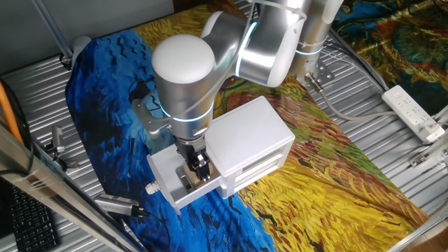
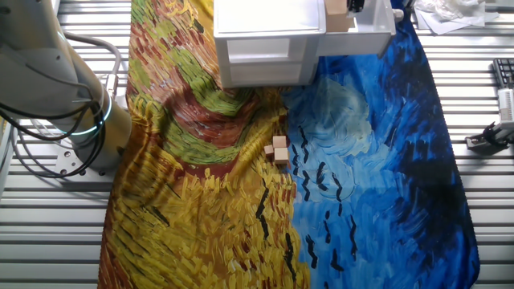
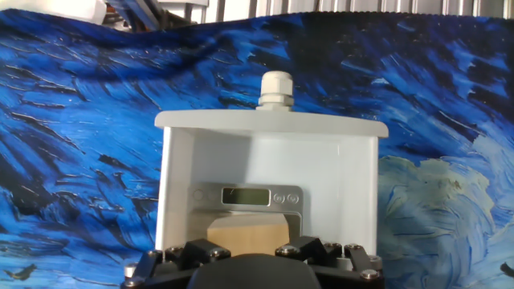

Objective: Take something out of a drawer

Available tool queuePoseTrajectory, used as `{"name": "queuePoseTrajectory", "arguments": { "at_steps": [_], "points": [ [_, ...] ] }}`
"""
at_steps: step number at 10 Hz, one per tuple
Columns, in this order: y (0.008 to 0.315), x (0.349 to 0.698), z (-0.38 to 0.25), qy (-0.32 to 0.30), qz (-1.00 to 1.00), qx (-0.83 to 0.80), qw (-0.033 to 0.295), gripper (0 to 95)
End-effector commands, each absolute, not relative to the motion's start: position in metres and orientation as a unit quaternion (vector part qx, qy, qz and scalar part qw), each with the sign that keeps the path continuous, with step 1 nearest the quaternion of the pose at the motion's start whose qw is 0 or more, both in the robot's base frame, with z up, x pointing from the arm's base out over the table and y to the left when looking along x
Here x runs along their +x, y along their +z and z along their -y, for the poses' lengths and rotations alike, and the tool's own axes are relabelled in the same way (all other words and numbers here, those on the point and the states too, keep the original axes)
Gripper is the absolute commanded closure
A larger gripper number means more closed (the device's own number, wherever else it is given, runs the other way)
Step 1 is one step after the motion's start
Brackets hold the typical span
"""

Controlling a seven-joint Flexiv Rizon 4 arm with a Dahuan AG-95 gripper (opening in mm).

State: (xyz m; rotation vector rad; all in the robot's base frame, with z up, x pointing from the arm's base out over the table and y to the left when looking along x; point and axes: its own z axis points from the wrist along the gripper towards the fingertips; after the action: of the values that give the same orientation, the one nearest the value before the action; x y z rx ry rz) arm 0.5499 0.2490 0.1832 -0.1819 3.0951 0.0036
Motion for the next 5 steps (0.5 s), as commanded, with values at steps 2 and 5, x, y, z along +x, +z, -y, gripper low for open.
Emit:
{"name": "queuePoseTrajectory", "arguments": {
  "at_steps": [2,5],
  "points": [
    [0.1801,0.5475,-0.2481,0.003,-0.998,-0.055,0.013,19.0],
    [0.1767,0.5445,-0.2487,0.003,-0.999,-0.052,0.01,19.0]
  ]
}}
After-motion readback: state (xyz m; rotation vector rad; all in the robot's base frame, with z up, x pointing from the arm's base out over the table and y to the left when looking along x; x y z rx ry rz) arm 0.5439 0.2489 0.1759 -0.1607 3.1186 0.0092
